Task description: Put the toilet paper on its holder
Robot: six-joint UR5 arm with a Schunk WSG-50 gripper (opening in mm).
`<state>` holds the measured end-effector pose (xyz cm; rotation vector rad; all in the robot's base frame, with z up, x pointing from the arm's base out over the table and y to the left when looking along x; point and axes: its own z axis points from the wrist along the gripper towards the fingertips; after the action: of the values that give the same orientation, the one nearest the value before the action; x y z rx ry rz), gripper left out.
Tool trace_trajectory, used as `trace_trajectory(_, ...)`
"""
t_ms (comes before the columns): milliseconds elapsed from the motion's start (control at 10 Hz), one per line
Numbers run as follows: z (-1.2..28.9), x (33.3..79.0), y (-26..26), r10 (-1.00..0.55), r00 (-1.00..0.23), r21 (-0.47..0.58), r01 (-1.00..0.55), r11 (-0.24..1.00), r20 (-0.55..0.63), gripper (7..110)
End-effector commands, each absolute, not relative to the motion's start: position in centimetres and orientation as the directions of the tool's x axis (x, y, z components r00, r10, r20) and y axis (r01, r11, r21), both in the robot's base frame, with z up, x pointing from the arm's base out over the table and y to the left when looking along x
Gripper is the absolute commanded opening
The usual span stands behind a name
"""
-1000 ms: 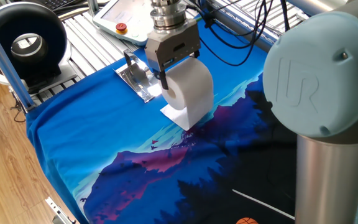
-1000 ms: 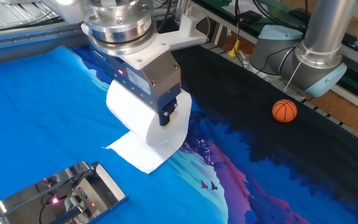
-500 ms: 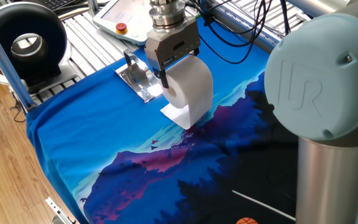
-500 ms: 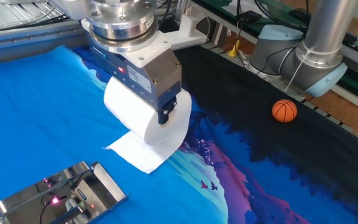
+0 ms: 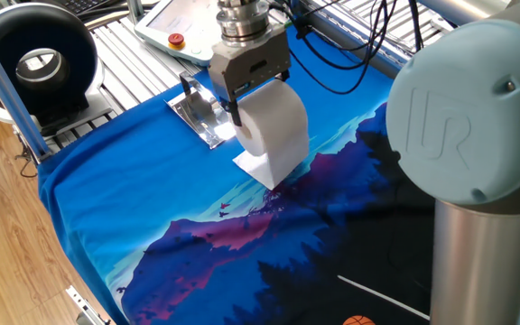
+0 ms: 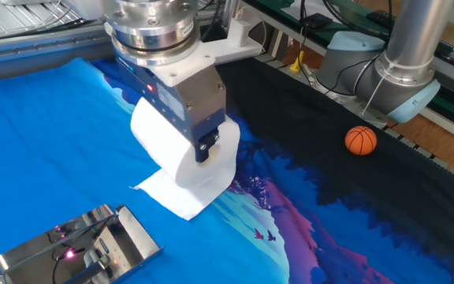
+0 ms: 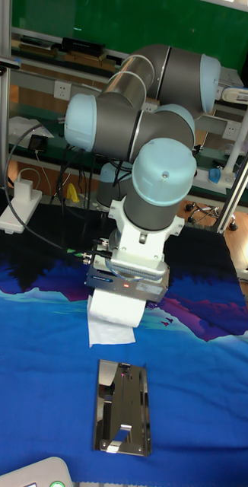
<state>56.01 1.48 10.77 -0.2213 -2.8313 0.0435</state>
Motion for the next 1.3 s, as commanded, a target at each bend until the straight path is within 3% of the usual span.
trace_trajectory(0, 11.0, 56.1, 0.7, 0.318, -0.909, -0.115, 0.297, 0.948, 0.27, 7)
trace_trajectory(100, 11.5, 55.1, -0.2, 0.384, -0.882, -0.161, 0.351, 0.922, 0.275, 7)
trace_trajectory(200, 11.3, 55.3, 0.8, 0.367, -0.885, -0.107, 0.351, 0.93, 0.288, 7)
trace_trajectory(500, 11.3, 55.2, -0.5, 0.18, -0.939, -0.087, 0.162, 0.983, 0.293, 7)
trace_trajectory(700, 11.5, 54.7, -0.4, -0.114, -0.94, 0.008, -0.118, 0.993, 0.322, 7)
trace_trajectory(900, 11.1, 56.5, 0.0, -0.359, -0.904, 0.076, -0.351, 0.933, 0.233, 7)
trace_trajectory(1200, 11.0, 55.6, 1.8, -0.63, -0.745, 0.191, -0.601, 0.776, 0.216, 7)
